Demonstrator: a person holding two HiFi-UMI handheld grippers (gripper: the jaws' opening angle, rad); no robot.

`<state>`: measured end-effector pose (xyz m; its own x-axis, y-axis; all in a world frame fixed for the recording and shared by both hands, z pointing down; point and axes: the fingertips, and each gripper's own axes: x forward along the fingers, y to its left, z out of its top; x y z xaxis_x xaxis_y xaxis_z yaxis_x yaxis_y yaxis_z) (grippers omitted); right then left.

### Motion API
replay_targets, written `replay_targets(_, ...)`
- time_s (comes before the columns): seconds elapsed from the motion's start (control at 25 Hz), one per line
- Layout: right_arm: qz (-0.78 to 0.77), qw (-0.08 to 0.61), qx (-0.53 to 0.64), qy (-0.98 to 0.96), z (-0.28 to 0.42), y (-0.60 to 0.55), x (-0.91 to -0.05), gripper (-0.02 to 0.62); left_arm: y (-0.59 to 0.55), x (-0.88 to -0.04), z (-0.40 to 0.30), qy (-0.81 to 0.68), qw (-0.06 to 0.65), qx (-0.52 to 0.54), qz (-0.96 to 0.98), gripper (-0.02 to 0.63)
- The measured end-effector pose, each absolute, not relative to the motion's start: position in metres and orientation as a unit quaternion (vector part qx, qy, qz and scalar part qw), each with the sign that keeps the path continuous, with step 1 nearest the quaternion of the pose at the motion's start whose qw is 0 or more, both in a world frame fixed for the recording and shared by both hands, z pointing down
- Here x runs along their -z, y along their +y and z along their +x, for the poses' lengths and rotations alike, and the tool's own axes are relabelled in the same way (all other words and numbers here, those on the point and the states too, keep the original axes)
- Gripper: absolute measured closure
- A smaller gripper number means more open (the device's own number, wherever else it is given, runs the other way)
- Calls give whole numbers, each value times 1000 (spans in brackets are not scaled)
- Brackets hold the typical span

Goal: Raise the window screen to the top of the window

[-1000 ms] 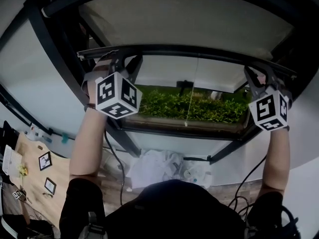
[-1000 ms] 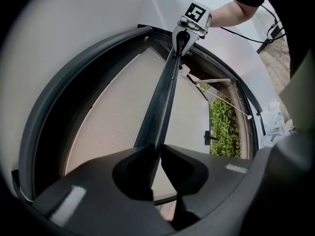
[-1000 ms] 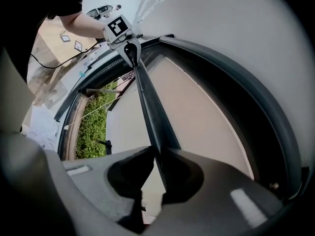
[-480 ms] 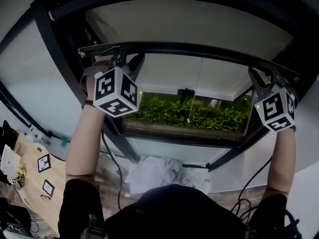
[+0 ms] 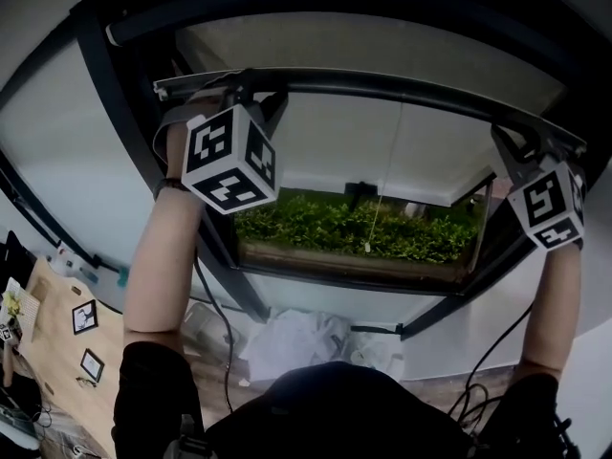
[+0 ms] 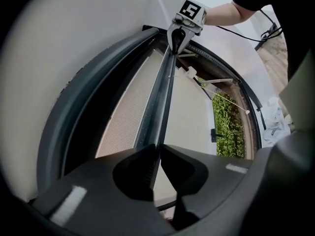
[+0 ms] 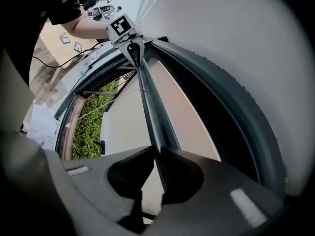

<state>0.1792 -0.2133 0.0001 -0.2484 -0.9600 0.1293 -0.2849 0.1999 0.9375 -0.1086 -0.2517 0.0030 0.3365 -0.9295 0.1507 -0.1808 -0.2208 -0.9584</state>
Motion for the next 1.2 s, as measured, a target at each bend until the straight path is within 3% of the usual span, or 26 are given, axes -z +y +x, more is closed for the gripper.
replay_targets(0.6, 464, 370, 430, -680, 177, -211, 53, 552, -250, 49, -108, 393, 467, 432, -664, 569)
replay_targets(1.2, 498, 343, 470, -643, 177, -208, 92, 551, -246, 88, -109, 435, 508, 397, -629, 570)
